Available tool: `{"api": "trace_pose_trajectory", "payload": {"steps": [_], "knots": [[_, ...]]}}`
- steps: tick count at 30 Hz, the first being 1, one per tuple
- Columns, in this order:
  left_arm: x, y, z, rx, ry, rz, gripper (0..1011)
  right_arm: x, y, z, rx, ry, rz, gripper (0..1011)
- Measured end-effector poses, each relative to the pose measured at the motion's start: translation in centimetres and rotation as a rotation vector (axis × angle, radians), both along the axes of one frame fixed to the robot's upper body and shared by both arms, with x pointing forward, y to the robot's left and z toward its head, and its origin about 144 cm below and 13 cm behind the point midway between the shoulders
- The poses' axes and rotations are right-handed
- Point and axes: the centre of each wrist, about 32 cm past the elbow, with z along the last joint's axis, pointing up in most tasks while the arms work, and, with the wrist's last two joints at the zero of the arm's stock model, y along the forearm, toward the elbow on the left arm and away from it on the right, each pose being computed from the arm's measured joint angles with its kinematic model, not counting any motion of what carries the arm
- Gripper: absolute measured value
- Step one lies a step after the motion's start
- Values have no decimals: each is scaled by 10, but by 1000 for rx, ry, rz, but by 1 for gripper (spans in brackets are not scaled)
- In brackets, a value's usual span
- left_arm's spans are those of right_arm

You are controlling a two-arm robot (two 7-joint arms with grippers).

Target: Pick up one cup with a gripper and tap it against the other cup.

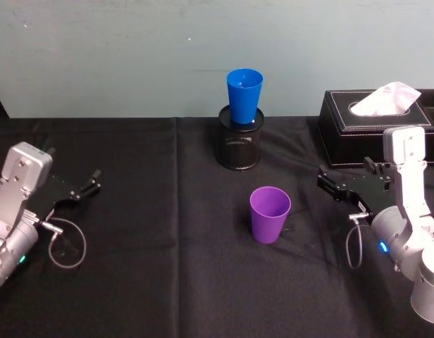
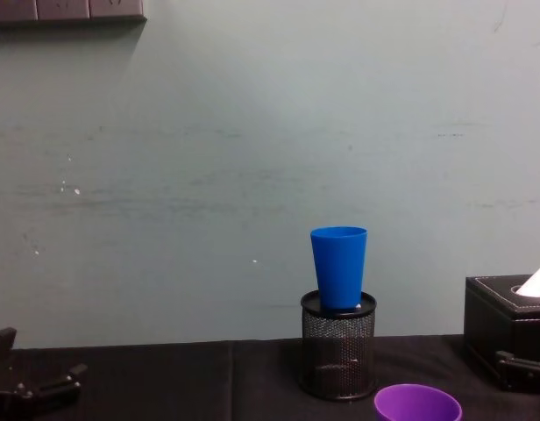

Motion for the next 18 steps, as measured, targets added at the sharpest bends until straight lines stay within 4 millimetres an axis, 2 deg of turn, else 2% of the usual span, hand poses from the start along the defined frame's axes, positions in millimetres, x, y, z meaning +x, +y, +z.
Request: {"api": "trace_pose_trajectory", "payload": {"steps": [18], "knots": [[0, 0, 0, 0, 0, 0, 1000, 0, 0, 0, 0, 0, 0, 1003]]}}
